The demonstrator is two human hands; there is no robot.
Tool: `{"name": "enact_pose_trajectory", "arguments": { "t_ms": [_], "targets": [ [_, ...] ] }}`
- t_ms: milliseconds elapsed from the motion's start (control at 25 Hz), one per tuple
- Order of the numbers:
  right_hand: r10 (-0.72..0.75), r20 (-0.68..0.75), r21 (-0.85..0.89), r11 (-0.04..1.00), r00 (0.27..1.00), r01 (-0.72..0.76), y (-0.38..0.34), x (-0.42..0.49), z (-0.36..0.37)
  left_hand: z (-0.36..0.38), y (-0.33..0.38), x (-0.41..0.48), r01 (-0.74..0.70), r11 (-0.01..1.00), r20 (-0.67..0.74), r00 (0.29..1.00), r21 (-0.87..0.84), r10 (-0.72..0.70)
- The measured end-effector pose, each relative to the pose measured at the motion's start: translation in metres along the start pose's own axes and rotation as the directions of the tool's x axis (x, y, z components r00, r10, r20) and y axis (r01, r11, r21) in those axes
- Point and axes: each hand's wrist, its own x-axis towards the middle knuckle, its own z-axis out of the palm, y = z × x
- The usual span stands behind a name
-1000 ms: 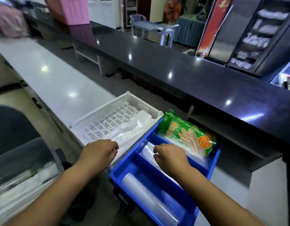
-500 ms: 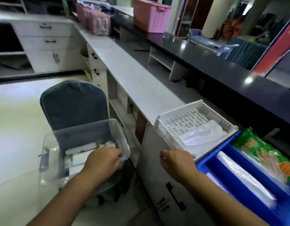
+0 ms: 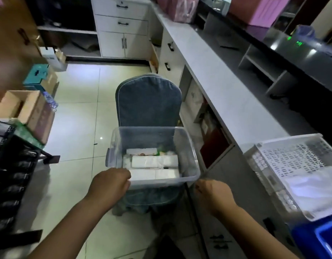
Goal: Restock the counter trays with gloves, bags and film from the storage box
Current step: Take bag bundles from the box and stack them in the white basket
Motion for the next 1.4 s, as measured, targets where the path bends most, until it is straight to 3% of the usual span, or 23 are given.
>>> {"name": "enact_pose_trajectory", "arguments": {
  "t_ms": [240,400,560,840,1240,1400],
  "targets": [
    [-0.077,0.069,0.051,0.996,0.995,0.073,0.014,0.093,0.035,0.016,-0.033,0.047,0.119,0.991,0.079,0.989,0.053,-0.123],
    [-0.129,0.234,0.070,0.991,0.964,0.116,0.038,0.170,0.065,0.022,-0.038,0.102,0.215,0.972,0.088,0.971,0.096,-0.223],
    [-0.147,0.395,0.089,0.989,0.907,0.122,0.055,0.228,0.099,0.031,-0.038,0.152,0.262,0.964,0.050,0.963,0.053,-0.264],
    [-0.151,0.631,0.194,0.980,0.761,0.033,0.047,0.295,0.179,0.078,-0.054,0.178,0.354,0.935,0.114,0.929,0.006,-0.352],
    [-0.104,0.688,0.160,0.987,0.718,-0.010,0.029,0.338,0.283,0.156,-0.093,0.214,0.309,0.951,0.211,0.930,-0.006,-0.301],
    [-0.110,0.635,0.046,0.993,0.765,0.105,0.026,0.339,0.291,0.169,-0.102,0.217,0.315,0.948,0.265,0.919,-0.043,-0.293]
  ]
}}
